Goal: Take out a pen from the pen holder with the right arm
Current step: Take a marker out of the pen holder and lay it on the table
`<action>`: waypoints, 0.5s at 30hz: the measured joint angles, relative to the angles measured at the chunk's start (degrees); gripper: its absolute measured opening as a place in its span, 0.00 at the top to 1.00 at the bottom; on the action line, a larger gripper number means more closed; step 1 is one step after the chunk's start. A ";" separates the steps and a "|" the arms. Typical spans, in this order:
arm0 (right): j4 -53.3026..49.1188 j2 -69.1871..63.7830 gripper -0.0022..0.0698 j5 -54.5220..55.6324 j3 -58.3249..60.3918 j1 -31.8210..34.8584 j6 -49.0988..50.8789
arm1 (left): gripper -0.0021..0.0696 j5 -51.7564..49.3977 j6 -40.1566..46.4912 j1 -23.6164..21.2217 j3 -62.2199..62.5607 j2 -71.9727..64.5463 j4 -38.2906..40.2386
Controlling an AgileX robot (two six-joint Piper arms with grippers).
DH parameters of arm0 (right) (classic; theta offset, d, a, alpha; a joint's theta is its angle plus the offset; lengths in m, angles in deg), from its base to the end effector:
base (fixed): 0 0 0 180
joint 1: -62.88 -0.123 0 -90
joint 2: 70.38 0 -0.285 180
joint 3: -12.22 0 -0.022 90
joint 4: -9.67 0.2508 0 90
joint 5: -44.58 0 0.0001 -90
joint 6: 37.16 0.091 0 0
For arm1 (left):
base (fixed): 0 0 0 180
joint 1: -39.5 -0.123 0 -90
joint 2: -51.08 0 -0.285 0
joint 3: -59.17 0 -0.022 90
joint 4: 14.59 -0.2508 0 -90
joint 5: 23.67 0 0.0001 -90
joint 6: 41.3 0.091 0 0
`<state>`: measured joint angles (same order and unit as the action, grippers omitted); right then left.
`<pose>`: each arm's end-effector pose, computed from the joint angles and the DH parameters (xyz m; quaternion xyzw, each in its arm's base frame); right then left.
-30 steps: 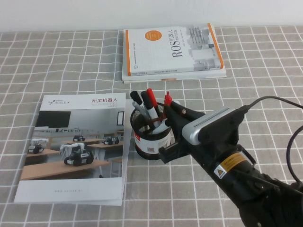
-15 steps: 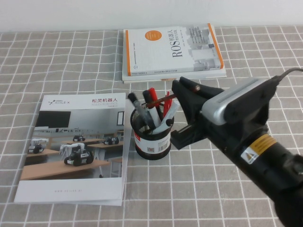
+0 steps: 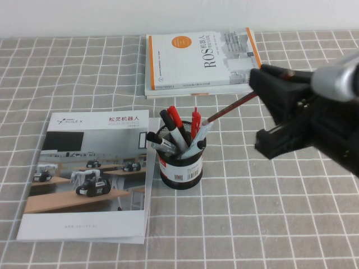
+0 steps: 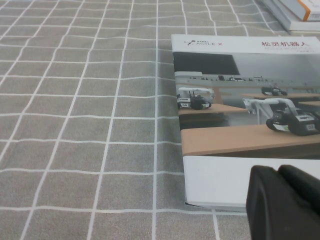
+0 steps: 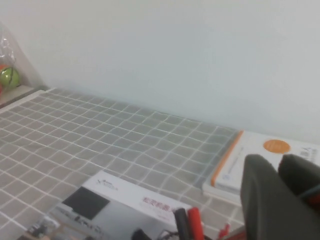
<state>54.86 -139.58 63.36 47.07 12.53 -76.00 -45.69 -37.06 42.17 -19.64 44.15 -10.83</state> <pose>0.1666 0.1685 0.3489 -0.1988 0.6822 0.2510 0.6574 0.0520 -0.0047 0.1702 0.0314 0.8069 -0.0198 0.5895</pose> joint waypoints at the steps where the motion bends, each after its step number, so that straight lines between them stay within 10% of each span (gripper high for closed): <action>1: 4.70 0.69 0.96 -0.59 -0.30 0.00 -4.54 | 0.98 0.00 0.00 0.00 0.00 0.00 0.00; 9: 49.70 2.46 0.96 7.39 -2.54 0.00 -49.84 | 0.98 0.00 0.00 0.00 0.00 0.00 0.00; 15: 54.58 2.36 0.96 17.85 -4.82 0.00 -61.55 | 0.98 0.00 0.00 0.00 0.00 0.00 0.00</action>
<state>109.44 -137.21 81.20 42.25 12.53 -137.55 -45.69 -37.06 42.17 -19.64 44.15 -10.83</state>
